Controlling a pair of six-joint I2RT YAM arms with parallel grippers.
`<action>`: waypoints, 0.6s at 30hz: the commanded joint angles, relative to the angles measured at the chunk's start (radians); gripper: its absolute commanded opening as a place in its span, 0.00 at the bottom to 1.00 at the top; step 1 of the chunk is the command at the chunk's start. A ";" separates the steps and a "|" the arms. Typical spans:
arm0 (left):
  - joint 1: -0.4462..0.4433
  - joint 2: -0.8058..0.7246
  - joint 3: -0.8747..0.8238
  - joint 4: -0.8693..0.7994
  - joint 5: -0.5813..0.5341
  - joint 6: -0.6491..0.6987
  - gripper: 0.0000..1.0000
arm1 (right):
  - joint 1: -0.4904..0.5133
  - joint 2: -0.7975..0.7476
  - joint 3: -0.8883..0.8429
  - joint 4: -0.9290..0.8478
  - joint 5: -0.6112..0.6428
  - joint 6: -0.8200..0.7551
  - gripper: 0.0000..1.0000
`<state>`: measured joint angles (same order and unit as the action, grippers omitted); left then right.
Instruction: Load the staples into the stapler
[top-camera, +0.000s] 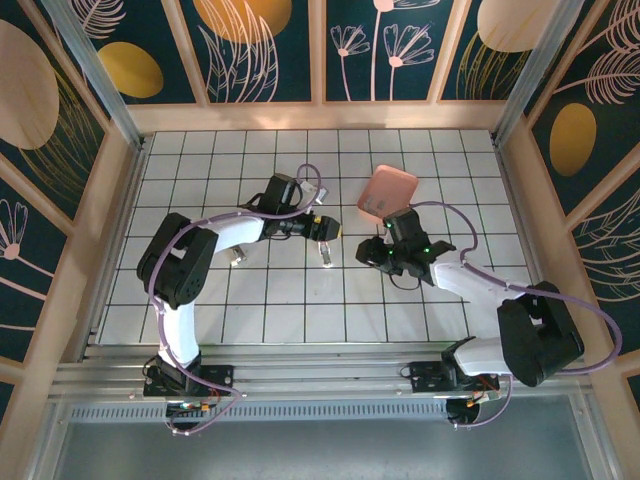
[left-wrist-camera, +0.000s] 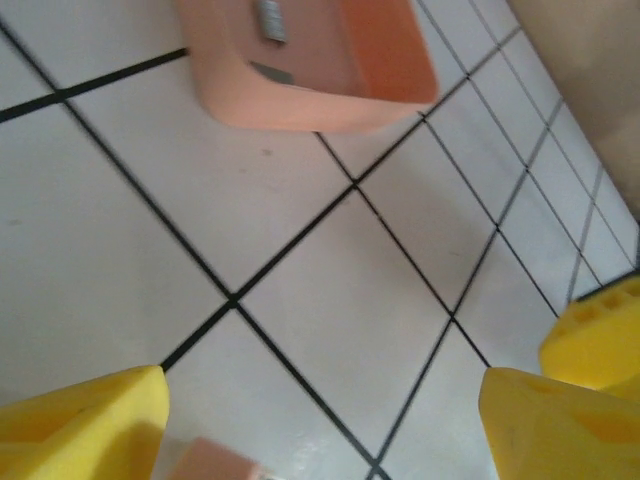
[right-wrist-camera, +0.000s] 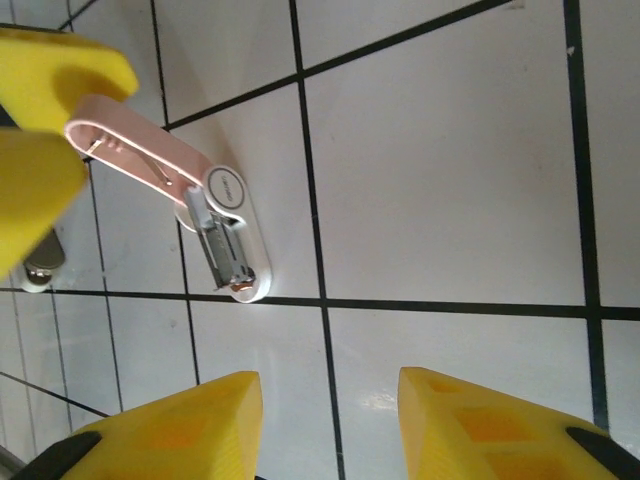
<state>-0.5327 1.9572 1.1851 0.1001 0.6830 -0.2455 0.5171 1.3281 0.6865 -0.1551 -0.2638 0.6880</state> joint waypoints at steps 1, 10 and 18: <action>-0.022 0.000 0.027 -0.014 0.086 0.071 0.79 | 0.004 -0.021 -0.022 0.047 -0.011 0.025 0.41; -0.055 -0.053 0.000 -0.080 0.112 0.171 0.72 | 0.011 -0.009 -0.033 0.071 -0.009 0.031 0.40; -0.082 -0.056 -0.060 -0.137 0.117 0.208 0.70 | 0.021 0.027 -0.019 0.122 -0.032 0.044 0.40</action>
<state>-0.6060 1.9221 1.1545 0.0170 0.7757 -0.0776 0.5251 1.3350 0.6712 -0.0708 -0.2737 0.7177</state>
